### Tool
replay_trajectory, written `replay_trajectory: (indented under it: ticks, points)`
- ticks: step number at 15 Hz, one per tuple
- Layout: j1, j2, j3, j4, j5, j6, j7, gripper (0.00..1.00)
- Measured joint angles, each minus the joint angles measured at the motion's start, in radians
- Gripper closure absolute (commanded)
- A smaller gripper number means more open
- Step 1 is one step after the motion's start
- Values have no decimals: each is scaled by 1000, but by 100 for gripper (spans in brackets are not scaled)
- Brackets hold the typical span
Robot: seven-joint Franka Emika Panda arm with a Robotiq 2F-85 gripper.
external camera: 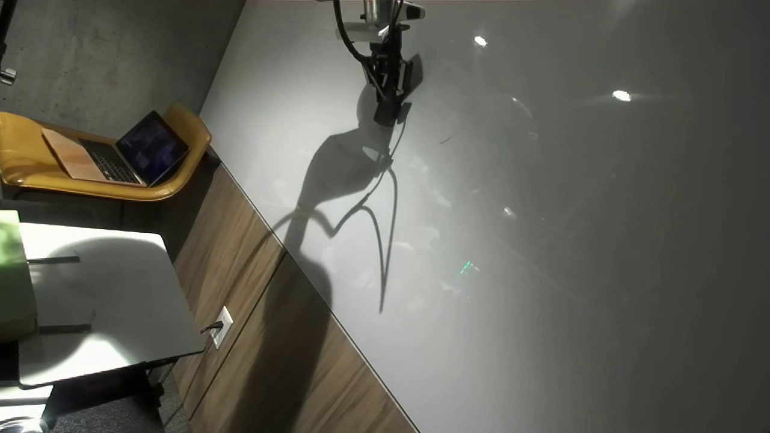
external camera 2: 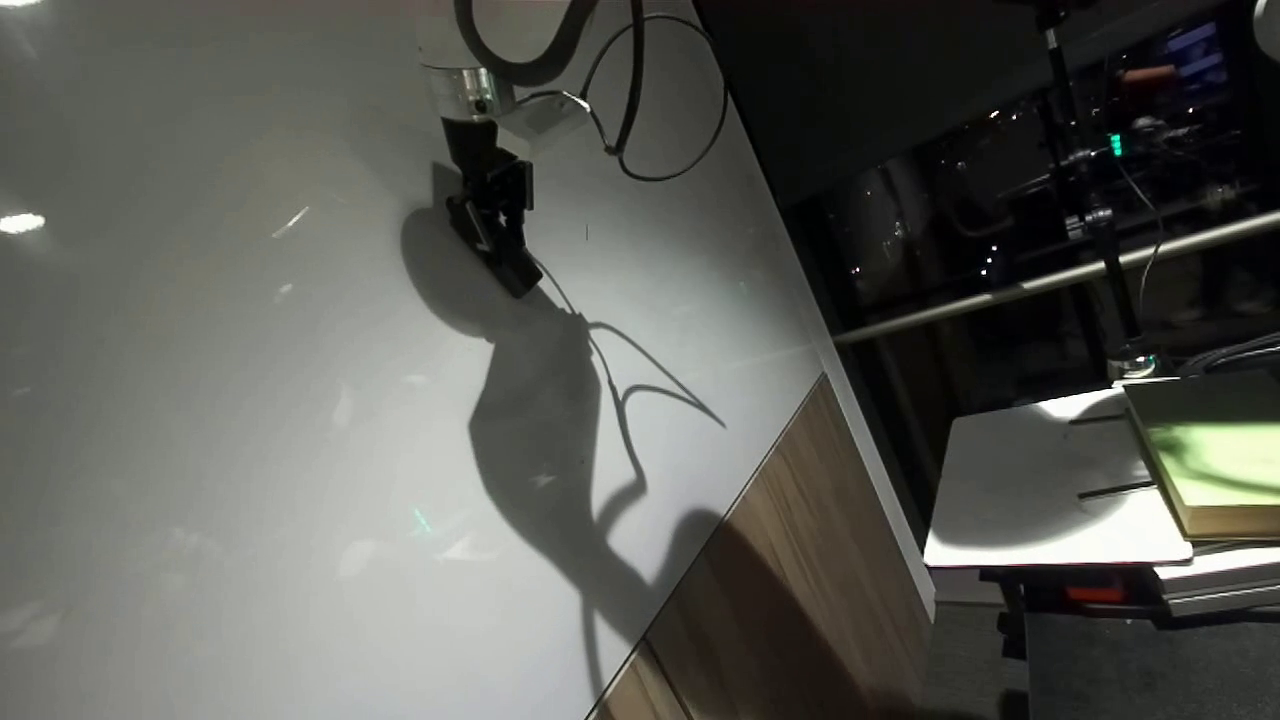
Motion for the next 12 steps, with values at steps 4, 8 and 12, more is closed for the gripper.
replay_trajectory:
  ticks: [4,8,12]
  points:
    - [-55,-29,-55,-34,-3,2,-16,72]
    - [-109,-37,-124,-55,-20,26,-32,72]
    - [-131,-32,-163,-67,-44,53,-32,72]
